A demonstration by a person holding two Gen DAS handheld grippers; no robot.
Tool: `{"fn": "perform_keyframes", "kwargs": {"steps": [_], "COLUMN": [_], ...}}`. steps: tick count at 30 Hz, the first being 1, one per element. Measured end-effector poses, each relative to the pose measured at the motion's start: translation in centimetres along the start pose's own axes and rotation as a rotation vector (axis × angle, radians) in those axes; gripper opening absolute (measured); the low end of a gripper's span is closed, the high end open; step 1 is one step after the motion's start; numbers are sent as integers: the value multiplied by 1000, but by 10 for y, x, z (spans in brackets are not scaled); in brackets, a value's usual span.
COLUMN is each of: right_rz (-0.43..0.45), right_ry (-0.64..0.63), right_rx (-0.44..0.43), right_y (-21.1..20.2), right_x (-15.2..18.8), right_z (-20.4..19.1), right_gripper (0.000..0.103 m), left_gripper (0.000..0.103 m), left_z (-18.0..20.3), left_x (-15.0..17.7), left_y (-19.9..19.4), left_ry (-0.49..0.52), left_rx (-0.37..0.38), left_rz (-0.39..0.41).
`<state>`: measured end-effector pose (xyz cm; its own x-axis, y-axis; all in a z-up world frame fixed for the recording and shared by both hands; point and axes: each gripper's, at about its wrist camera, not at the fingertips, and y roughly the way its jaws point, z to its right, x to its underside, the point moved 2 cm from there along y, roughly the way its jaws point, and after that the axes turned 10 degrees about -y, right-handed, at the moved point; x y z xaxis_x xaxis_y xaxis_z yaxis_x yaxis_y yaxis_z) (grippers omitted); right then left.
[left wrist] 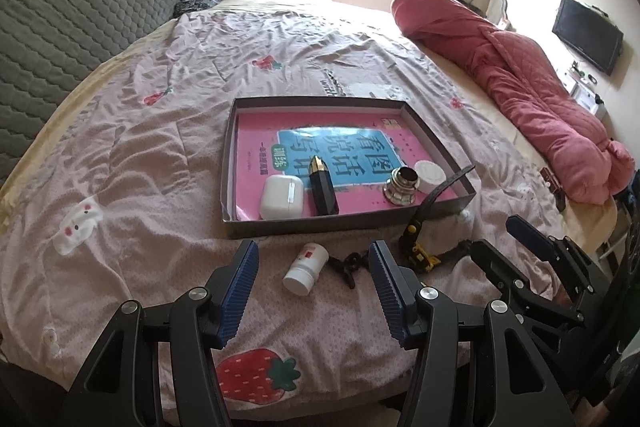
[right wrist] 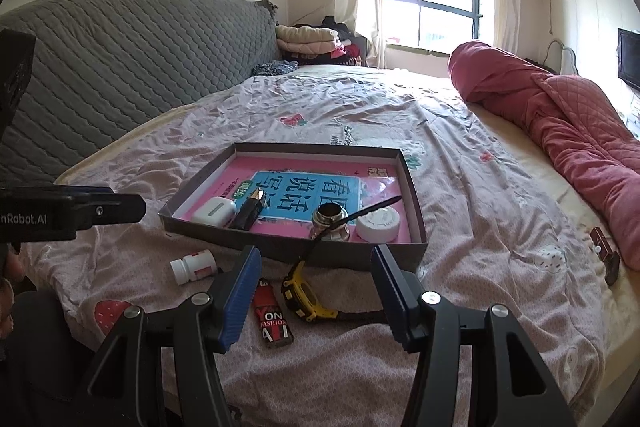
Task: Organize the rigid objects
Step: 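Withdraw both open tools from the tray back toward the loose items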
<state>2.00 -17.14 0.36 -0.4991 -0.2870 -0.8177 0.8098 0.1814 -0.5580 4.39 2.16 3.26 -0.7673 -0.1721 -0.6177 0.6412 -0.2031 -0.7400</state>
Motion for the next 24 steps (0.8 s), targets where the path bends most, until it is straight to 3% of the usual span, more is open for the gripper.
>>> {"fn": "perform_keyframes", "kwargs": {"steps": [24], "right_rz": [-98], "right_ry": [-48], "right_rx": [-38], "right_y": [20], "right_x": [15], "right_z": [-14], "right_gripper": [57], "left_gripper": [59], "left_z": [-13], "left_x": [31], "left_y": [41], "left_ry": [18], "left_rx": [-60], "left_rz": [-111]}}
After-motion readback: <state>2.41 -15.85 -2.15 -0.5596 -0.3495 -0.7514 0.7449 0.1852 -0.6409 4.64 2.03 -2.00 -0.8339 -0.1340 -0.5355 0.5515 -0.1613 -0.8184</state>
